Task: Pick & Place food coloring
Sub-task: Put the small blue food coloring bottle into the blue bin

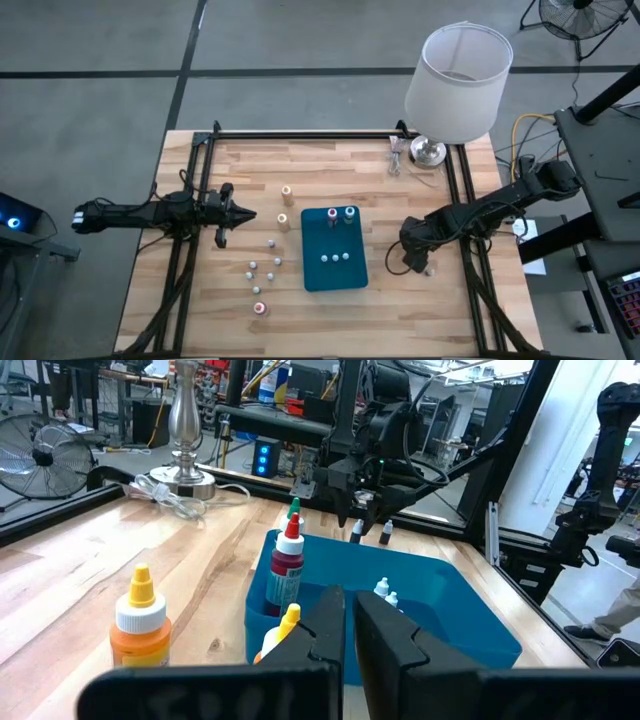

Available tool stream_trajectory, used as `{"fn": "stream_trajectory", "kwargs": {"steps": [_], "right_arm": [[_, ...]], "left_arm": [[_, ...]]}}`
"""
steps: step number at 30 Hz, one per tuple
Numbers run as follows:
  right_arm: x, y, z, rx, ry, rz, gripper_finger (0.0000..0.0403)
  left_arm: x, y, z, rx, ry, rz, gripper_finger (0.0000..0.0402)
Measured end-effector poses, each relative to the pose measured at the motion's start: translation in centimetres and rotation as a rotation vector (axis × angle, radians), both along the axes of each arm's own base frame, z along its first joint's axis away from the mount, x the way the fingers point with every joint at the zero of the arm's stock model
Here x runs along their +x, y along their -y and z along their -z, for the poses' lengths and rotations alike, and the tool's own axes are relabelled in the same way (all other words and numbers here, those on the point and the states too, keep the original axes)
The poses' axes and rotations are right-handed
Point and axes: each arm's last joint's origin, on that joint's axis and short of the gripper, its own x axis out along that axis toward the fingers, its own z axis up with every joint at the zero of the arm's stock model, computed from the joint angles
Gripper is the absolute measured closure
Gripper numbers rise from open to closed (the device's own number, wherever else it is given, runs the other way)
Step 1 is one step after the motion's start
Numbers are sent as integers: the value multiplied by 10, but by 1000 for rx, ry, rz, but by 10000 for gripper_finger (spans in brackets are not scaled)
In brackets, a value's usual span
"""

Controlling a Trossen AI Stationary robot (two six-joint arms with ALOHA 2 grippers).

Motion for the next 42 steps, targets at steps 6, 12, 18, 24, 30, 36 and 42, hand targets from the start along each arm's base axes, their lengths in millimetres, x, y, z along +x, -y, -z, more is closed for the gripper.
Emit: {"fn": "stream_trajectory", "kwargs": {"steps": [6,12,18,24,30,36,42], "right_arm": [[1,0,0,10,3,52,173],[3,-2,0,45,16,70,173],[5,-3,2,47,17,78,173],[9,-4,8,45,13,74,174],[10,-5,8,49,20,75,181],[9,-5,7,71,7,77,199],[8,-5,6,77,9,77,231]], "left_arm": [[0,0,0,0,0,0,402],[0,0,0,0,1,0,402],[0,0,0,0,0,1,402],[0,0,0,0,0,1,402],[0,0,0,0,-1,0,402],[0,0,0,0,-1,0,402],[0,0,0,0,-1,0,402]]}}
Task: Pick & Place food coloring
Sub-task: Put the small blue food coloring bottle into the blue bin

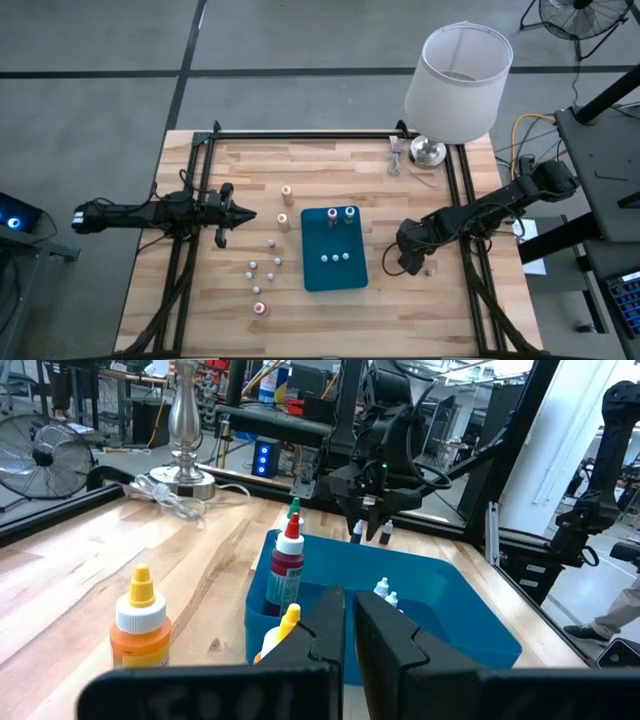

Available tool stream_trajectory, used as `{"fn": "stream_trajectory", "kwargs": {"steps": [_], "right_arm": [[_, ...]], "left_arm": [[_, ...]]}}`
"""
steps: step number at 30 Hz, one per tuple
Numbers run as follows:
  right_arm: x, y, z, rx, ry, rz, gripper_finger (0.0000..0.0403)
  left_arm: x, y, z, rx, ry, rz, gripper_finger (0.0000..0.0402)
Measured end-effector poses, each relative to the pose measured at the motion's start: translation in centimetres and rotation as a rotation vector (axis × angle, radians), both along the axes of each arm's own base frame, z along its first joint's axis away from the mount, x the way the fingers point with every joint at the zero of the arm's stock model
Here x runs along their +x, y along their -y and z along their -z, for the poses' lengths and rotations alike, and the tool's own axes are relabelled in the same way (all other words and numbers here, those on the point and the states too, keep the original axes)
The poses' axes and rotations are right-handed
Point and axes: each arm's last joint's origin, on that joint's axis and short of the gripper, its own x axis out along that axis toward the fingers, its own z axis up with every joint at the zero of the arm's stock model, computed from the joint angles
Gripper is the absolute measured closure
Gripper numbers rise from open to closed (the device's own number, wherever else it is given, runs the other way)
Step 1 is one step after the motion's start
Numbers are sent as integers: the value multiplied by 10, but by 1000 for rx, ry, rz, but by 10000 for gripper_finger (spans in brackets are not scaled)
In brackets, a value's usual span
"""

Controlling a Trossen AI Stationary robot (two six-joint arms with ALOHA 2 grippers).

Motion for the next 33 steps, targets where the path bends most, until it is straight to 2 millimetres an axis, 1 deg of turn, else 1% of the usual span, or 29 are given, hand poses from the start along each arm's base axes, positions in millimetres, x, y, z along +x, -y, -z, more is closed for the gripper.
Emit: {"fn": "stream_trajectory", "kwargs": {"steps": [13,16,28,33], "right_arm": [[-2,1,0,-10,-23,-10,328],[-2,1,0,-11,-21,-15,343],[-2,1,-1,-6,-14,-21,340],[1,0,-11,5,31,-47,340]], "left_arm": [[0,0,0,0,0,0,402],[0,0,0,0,0,0,402],[0,0,0,0,-1,0,402],[0,0,0,0,0,0,402]]}}
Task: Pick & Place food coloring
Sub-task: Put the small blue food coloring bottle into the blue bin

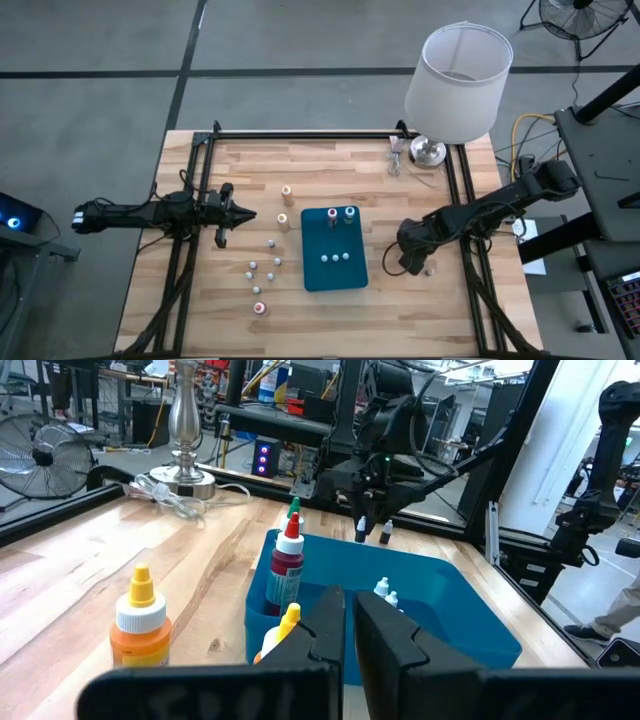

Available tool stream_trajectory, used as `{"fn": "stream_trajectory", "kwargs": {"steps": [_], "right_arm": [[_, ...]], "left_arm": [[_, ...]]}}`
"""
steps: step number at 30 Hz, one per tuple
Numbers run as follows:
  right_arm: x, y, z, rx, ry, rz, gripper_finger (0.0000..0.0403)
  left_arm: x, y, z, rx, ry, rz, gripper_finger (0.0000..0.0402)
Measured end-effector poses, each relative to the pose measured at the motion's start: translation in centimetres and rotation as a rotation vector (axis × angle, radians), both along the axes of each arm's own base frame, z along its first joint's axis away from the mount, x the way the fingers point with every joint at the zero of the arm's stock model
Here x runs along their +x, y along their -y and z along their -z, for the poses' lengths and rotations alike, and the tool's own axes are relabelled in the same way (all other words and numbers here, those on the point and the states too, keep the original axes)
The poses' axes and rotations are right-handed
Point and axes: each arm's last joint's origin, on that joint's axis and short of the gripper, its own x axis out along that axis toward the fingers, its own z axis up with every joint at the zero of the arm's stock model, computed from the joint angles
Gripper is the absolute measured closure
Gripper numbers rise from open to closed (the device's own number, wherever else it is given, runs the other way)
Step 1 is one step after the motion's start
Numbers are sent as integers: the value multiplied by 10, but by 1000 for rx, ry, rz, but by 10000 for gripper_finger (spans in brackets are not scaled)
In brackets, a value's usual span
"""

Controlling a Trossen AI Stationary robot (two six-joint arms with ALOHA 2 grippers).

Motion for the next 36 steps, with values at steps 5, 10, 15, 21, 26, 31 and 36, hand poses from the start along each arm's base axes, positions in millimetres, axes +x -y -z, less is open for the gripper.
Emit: {"fn": "stream_trajectory", "kwargs": {"steps": [5,10,15,21,26,31,36], "right_arm": [[4,-1,-15,4,39,-37,341],[13,-4,-37,0,98,-127,344],[25,-3,-60,-4,178,-195,345],[37,1,-85,-36,239,-267,345],[55,-1,-96,-69,210,-360,346],[81,-6,-104,-98,206,-467,346],[107,-10,-107,-120,217,-560,346]], "left_arm": [[0,0,0,0,1,0,402],[0,0,0,0,1,0,402],[0,0,0,0,1,0,402],[0,0,0,0,2,0,402],[0,0,0,0,1,-1,402],[0,0,0,0,1,0,402],[0,0,0,0,1,-1,402]]}}
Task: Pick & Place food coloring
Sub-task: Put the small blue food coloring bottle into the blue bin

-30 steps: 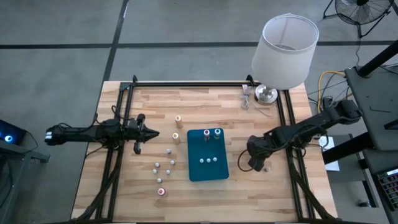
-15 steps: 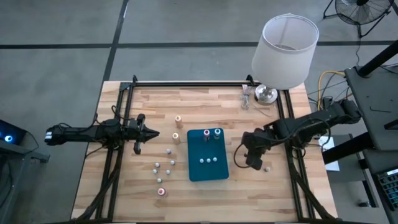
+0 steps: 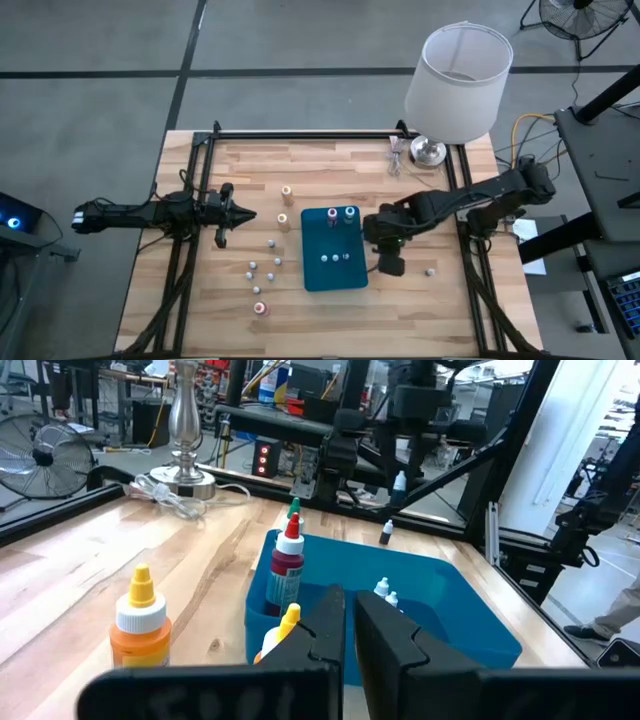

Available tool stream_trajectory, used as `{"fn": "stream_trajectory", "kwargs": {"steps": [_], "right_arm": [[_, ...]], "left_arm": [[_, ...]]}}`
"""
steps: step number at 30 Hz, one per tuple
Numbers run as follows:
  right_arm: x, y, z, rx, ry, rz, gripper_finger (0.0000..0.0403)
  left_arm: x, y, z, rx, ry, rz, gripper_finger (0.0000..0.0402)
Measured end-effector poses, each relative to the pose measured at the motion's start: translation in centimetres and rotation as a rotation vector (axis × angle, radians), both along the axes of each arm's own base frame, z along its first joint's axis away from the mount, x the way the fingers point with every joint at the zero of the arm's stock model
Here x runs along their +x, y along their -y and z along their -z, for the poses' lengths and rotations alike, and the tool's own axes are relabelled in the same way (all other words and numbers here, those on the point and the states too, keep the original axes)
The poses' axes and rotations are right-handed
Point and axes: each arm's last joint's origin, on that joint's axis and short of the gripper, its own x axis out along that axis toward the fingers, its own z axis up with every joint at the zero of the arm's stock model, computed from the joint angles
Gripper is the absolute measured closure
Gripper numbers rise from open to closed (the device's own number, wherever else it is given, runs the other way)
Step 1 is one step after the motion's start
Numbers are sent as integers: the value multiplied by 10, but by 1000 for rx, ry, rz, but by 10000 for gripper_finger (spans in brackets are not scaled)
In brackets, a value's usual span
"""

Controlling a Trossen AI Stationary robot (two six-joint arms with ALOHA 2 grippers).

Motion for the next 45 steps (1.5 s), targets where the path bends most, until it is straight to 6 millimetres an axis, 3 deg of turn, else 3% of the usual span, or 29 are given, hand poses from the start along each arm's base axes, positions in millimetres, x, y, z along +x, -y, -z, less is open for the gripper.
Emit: {"fn": "stream_trajectory", "kwargs": {"steps": [8,14,27,37,45], "right_arm": [[36,-6,4,-42,-27,-129,345],[52,-7,13,-68,-81,-194,344],[62,-9,27,-76,-117,-212,343],[68,-26,25,-88,-59,-316,343],[81,-35,40,-93,-84,-360,343]], "left_arm": [[0,0,0,0,0,0,402],[0,0,0,0,0,0,402],[0,0,0,0,0,1,402],[0,0,0,0,0,1,402],[0,0,0,0,0,0,402]]}}
